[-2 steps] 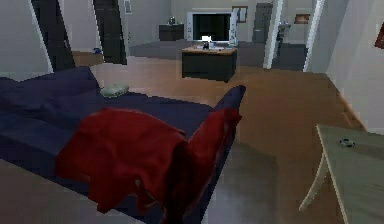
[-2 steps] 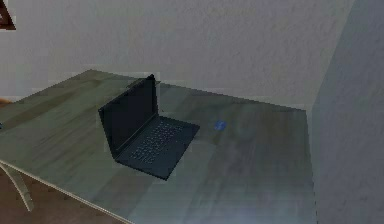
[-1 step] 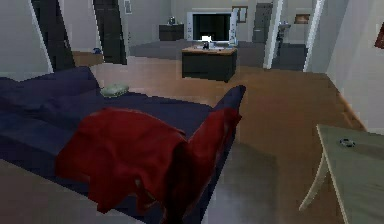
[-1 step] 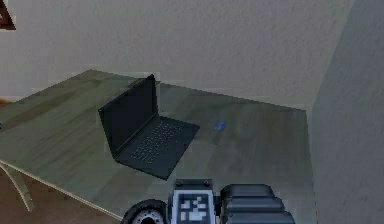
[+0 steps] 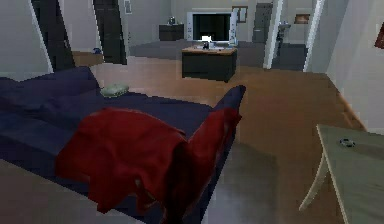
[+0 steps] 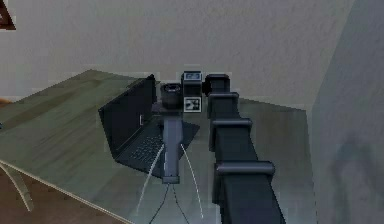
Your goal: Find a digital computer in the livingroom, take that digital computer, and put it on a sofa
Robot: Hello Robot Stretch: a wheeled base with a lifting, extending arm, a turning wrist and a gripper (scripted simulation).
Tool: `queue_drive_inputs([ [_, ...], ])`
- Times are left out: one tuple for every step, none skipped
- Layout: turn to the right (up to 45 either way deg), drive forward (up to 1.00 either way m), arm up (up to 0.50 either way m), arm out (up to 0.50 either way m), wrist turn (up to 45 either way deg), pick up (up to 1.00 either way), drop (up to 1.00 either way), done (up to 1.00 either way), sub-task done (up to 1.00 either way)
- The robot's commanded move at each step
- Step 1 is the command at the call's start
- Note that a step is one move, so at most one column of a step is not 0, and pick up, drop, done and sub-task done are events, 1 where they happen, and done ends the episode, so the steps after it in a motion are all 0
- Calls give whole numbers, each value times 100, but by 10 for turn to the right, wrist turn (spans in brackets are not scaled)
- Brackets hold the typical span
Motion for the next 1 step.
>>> queue_drive_inputs([
  [0, 0, 0, 0, 450, 0, 0, 0, 0],
])
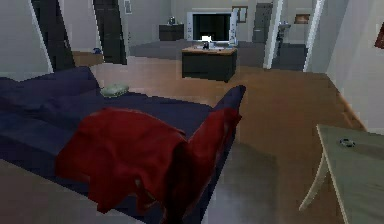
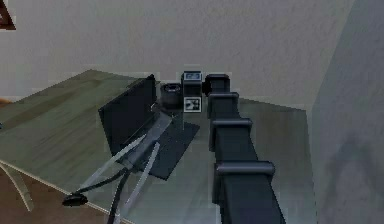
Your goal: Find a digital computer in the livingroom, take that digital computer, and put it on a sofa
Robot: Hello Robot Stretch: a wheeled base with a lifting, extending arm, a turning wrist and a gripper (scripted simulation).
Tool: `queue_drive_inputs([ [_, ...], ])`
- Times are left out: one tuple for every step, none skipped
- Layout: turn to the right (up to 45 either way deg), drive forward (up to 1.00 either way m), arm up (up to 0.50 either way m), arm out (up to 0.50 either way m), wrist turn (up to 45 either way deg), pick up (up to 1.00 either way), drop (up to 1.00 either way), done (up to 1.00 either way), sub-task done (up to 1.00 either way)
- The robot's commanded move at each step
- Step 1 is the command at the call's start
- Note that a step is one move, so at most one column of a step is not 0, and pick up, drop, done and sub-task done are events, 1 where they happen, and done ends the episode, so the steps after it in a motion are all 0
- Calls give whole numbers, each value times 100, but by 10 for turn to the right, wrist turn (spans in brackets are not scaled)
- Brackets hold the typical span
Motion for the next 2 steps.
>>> queue_drive_inputs([
  [0, 0, 0, 0, 450, 0, 0, 0, 0],
  [0, 0, 0, 0, 450, 0, 0, 0, 0],
])
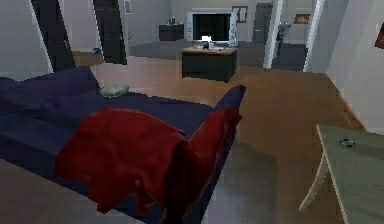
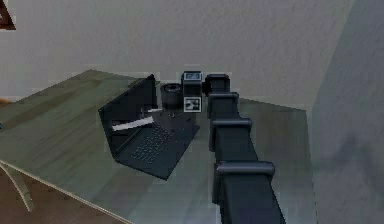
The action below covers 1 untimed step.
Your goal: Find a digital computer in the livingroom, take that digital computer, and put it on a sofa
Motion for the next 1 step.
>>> queue_drive_inputs([
  [0, 0, 0, 0, 240, 0, 0, 0, 0],
])
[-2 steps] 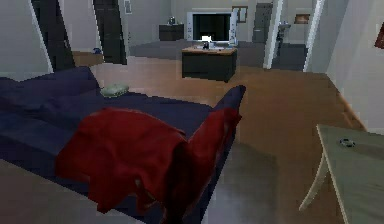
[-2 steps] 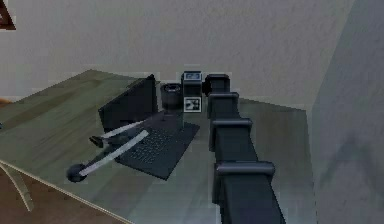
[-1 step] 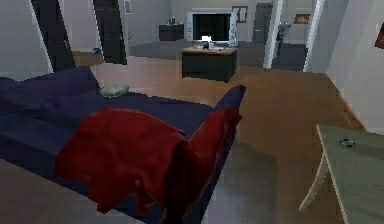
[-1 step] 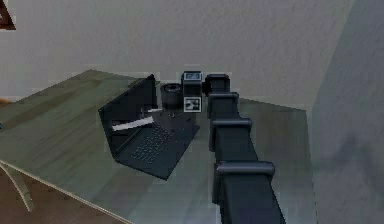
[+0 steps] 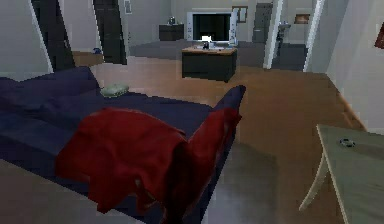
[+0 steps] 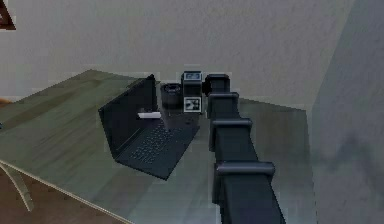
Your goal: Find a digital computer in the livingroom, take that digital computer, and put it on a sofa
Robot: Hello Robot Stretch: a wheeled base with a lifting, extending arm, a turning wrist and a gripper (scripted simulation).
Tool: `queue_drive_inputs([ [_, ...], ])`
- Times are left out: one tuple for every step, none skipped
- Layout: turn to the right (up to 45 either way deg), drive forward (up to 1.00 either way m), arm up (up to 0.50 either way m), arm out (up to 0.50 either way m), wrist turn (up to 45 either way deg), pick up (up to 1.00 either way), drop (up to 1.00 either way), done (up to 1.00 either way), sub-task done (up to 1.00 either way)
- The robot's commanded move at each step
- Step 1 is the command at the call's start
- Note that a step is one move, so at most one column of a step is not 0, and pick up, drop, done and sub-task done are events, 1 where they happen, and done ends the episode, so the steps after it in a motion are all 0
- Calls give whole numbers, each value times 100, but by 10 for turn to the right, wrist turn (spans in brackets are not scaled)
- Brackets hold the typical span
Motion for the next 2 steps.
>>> queue_drive_inputs([
  [0, 0, -30, 0, 0, 0, 0, 0, 0],
  [0, 0, 0, 0, 0, 100, 0, 0, 0],
])
